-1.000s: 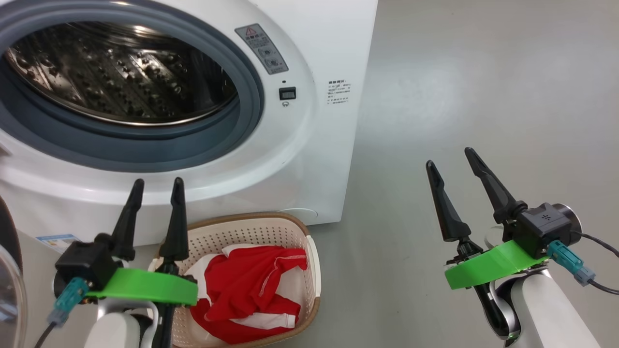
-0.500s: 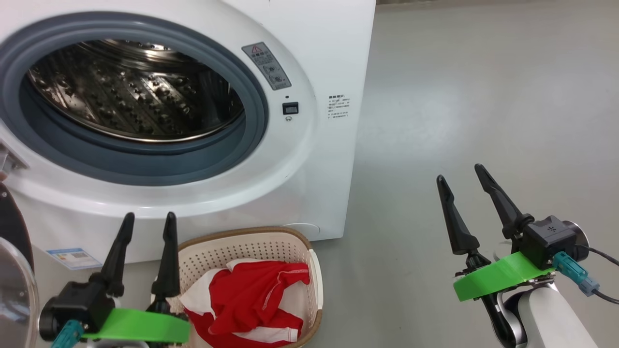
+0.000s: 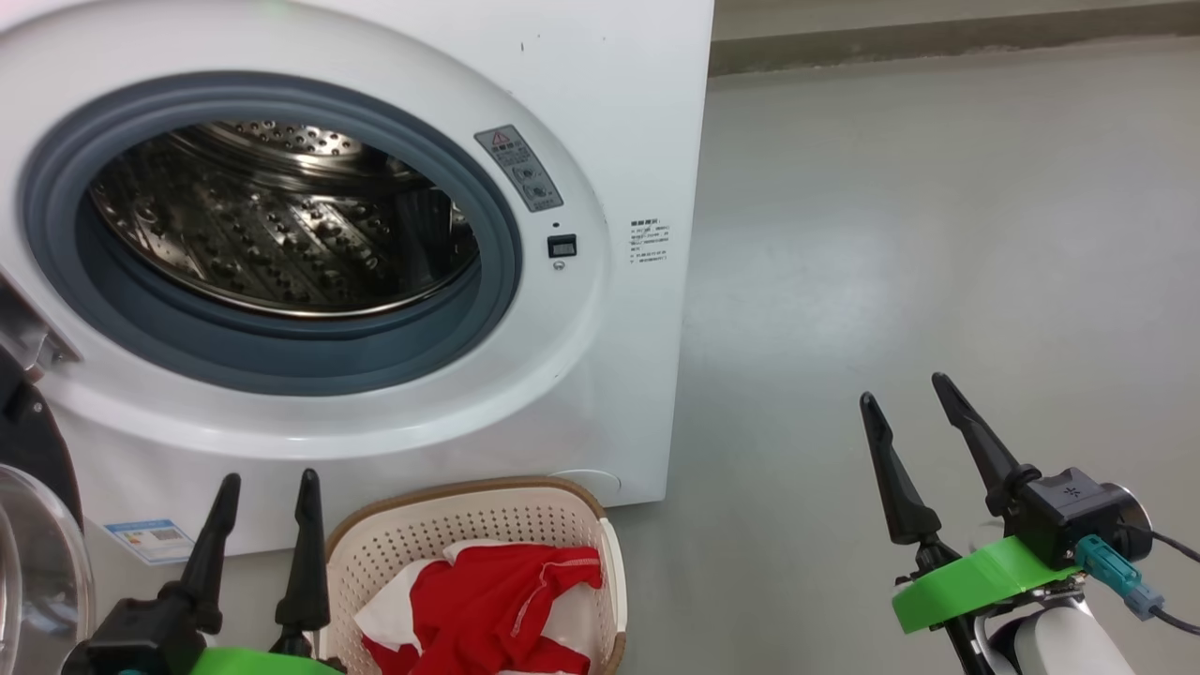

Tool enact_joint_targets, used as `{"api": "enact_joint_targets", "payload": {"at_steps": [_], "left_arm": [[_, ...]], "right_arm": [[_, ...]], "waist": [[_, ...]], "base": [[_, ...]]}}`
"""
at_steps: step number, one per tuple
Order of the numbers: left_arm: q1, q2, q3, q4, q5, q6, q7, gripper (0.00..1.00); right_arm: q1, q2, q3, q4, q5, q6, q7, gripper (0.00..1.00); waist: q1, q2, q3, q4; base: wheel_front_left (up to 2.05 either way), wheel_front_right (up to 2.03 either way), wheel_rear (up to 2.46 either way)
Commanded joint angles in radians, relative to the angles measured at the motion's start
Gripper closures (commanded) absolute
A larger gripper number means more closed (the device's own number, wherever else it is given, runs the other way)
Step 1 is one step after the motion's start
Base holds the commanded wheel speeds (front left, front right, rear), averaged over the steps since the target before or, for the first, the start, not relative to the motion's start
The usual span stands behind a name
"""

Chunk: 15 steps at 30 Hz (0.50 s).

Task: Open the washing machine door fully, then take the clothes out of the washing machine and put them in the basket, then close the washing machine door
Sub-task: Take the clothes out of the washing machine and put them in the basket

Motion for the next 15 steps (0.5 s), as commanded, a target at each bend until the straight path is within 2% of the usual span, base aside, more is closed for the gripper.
{"api": "enact_joint_targets", "payload": {"at_steps": [1,15], "left_arm": [[-0.005,0.018,0.036,-0.018,0.007,0.012,-0.008,0.00],[0.016,0.031,0.031,-0.013,0.011,0.024,-0.006,0.00]], "right_arm": [[-0.007,-0.002,0.018,-0.026,-0.008,0.003,-0.006,0.00],[0.012,-0.004,0.012,-0.035,-0.010,0.003,-0.006,0.00]], "waist": [[0.0000,-0.0001,-0.014,0.002],[0.0000,-0.0001,-0.029,0.009]], "base": [[0.00,0.00,0.00],[0.00,0.00,0.00]]}}
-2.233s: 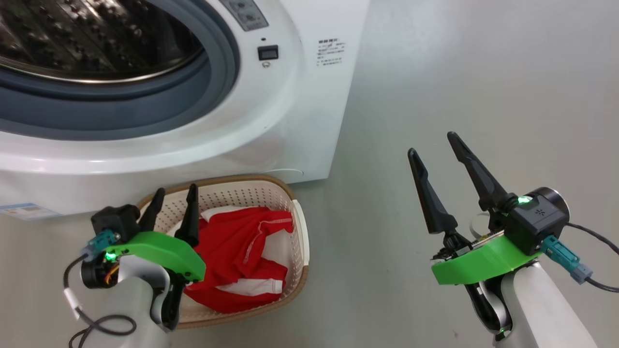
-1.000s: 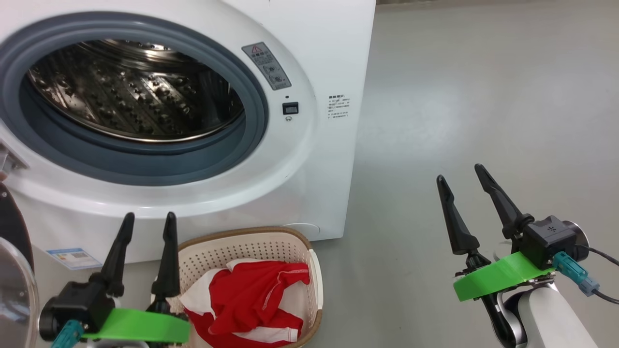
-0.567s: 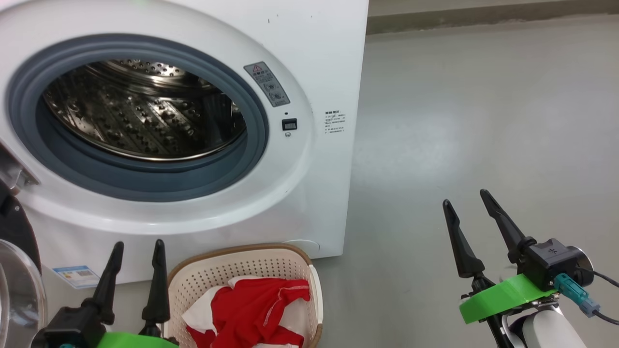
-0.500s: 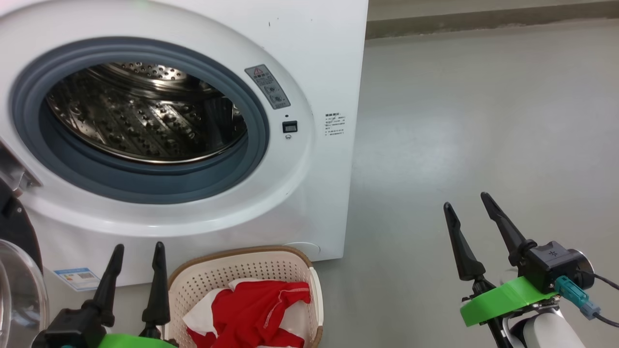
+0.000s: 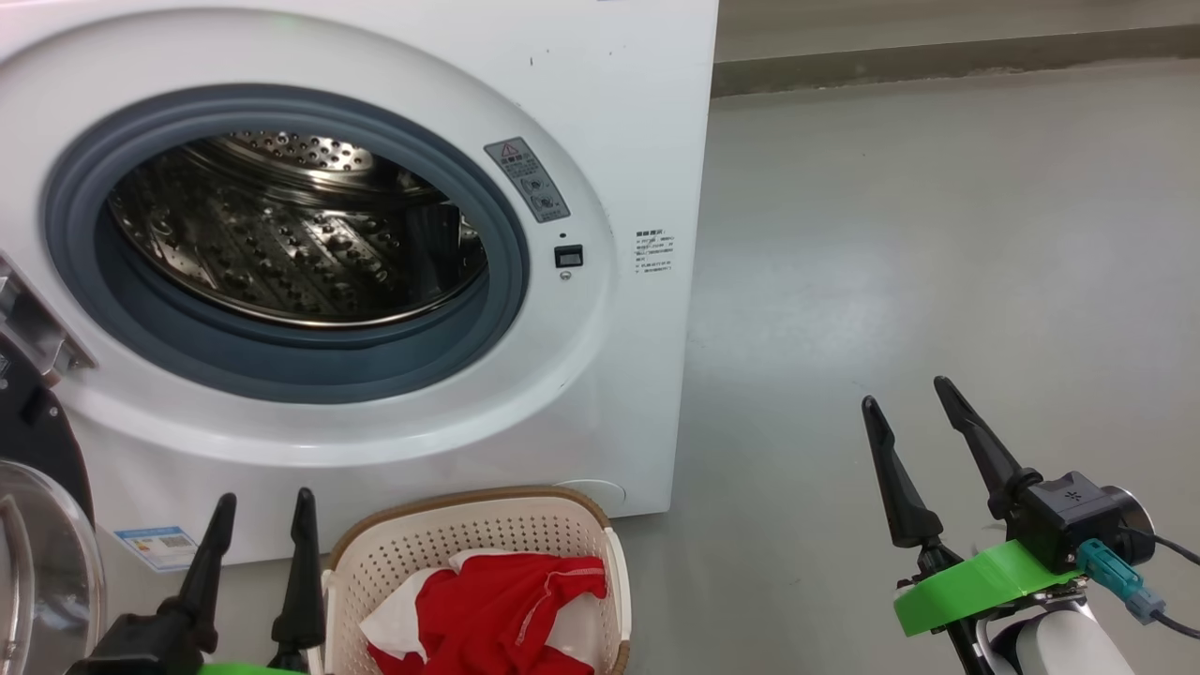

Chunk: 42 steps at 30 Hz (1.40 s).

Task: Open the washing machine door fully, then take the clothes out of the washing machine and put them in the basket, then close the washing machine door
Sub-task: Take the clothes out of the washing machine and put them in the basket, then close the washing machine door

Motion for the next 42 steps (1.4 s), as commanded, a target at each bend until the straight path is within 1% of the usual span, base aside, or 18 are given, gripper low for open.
{"api": "enact_joint_targets", "payload": {"at_steps": [1,5,8,15,21,26,42], "left_arm": [[-0.007,0.019,0.033,-0.025,0.010,0.008,-0.006,0.00],[-0.006,0.022,0.031,-0.030,0.008,0.013,-0.003,0.00],[-0.005,0.021,0.032,-0.034,0.014,0.029,-0.002,0.00],[-0.002,0.023,0.023,-0.043,0.017,0.039,0.003,0.00],[0.003,0.024,0.012,-0.059,0.006,0.028,0.002,0.00],[0.006,0.029,0.007,-0.066,0.005,0.030,0.006,0.00],[0.004,0.038,-0.006,-0.091,-0.006,0.036,0.008,0.00]], "right_arm": [[-0.002,-0.003,0.018,-0.028,-0.003,0.003,-0.006,0.00],[-0.003,-0.003,0.019,-0.027,-0.002,0.003,-0.006,0.00],[-0.003,-0.003,0.020,-0.026,-0.002,0.003,-0.006,0.00],[-0.003,-0.004,0.019,-0.025,-0.004,0.003,-0.006,0.00],[-0.003,-0.005,0.022,-0.026,-0.005,0.003,-0.006,0.00],[-0.005,-0.006,0.021,-0.025,-0.007,0.003,-0.006,0.00],[-0.012,-0.006,0.021,-0.026,-0.005,0.003,-0.006,0.00]], "waist": [[0.0000,0.0000,0.001,0.000],[0.0000,0.0000,0.002,-0.002],[0.0000,0.0000,0.003,-0.002],[0.0000,0.0000,-0.002,-0.003],[0.0000,0.0000,-0.002,-0.001],[0.0000,0.0000,0.000,0.002],[0.0000,0.0000,0.022,0.012]], "base": [[0.00,0.00,0.00],[0.00,0.00,0.00],[-0.26,0.26,0.00],[-0.94,0.94,0.00],[-1.47,1.47,0.00],[-0.82,0.82,0.00],[-0.04,0.04,0.00]]}}
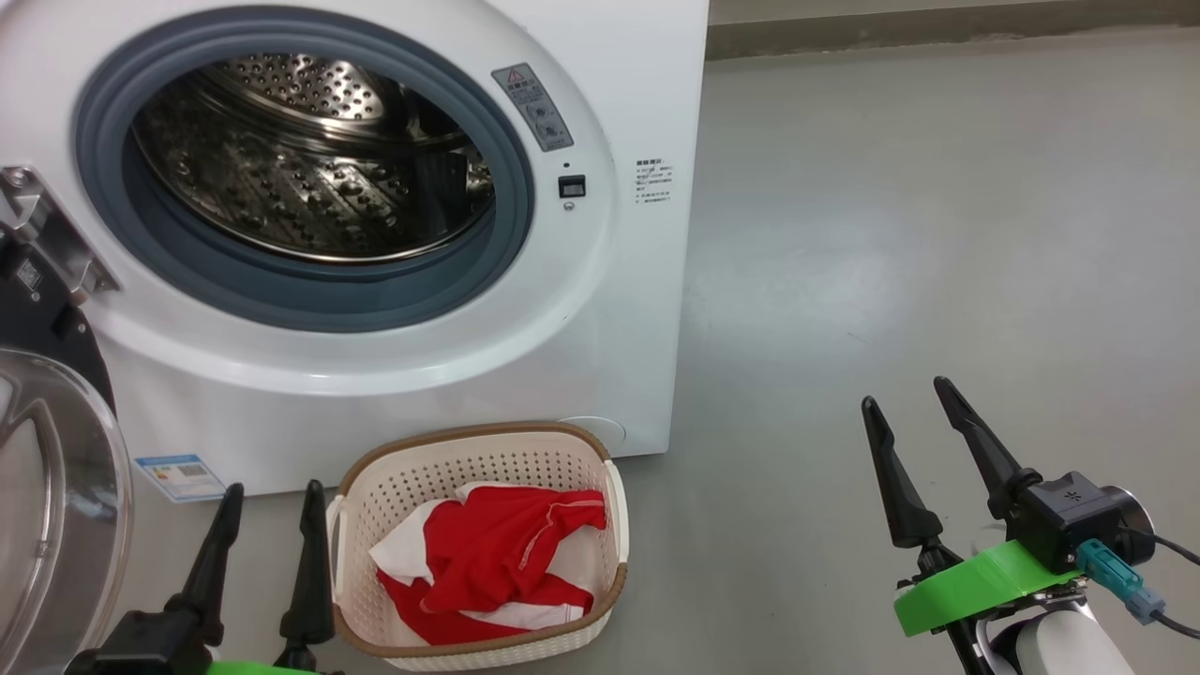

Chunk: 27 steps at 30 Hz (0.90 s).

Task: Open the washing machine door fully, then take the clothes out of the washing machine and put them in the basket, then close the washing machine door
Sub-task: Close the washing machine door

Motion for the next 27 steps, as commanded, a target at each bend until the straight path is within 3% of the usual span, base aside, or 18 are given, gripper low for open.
{"api": "enact_joint_targets", "payload": {"at_steps": [1,13,27], "left_arm": [[-0.013,0.017,0.032,-0.032,-0.005,0.004,-0.003,0.00],[-0.025,0.012,0.032,-0.064,0.005,0.049,-0.004,0.00],[-0.008,0.004,0.019,-0.152,0.013,0.093,0.026,0.00]], "right_arm": [[-0.013,-0.005,0.019,-0.027,-0.005,0.003,-0.006,0.00],[-0.024,-0.005,0.024,-0.034,-0.008,0.003,-0.006,0.00],[-0.037,-0.018,0.044,-0.035,-0.007,0.003,-0.006,0.00]], "waist": [[0.0000,0.0000,0.004,0.004],[0.0000,0.0000,0.018,0.061],[0.0000,0.0000,0.019,0.182]], "base": [[0.00,0.00,0.00],[0.00,0.00,0.00],[0.00,0.00,0.00]]}}
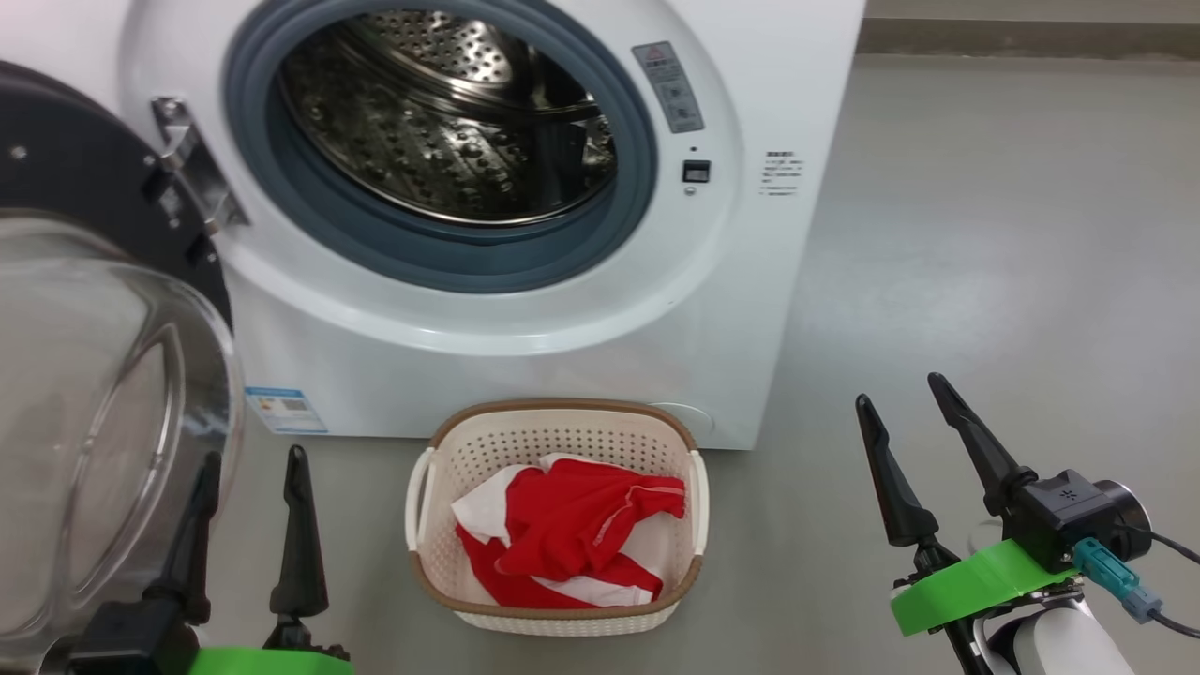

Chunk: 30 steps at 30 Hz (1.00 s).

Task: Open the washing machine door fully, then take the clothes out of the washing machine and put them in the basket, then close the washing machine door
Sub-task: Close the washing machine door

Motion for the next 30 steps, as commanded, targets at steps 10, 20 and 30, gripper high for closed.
{"api": "enact_joint_targets", "payload": {"at_steps": [10,20,30], "left_arm": [[0.011,0.015,0.018,-0.064,0.021,0.026,0.032,0.00],[0.021,0.025,0.017,-0.077,0.022,0.039,0.050,0.00],[0.029,0.028,0.009,-0.092,0.022,0.048,0.059,0.00]], "right_arm": [[-0.031,-0.010,0.045,-0.023,-0.003,0.003,-0.006,0.00],[-0.029,-0.007,0.061,-0.017,0.000,0.003,-0.006,0.00],[-0.025,-0.005,0.069,-0.012,0.001,0.003,-0.006,0.00]], "waist": [[0.0000,0.0000,-0.019,0.118],[0.0000,0.0000,-0.028,0.161],[0.0000,0.0000,-0.035,0.186]], "base": [[0.00,0.00,0.00],[0.00,0.00,0.00],[0.00,0.00,0.00]]}}
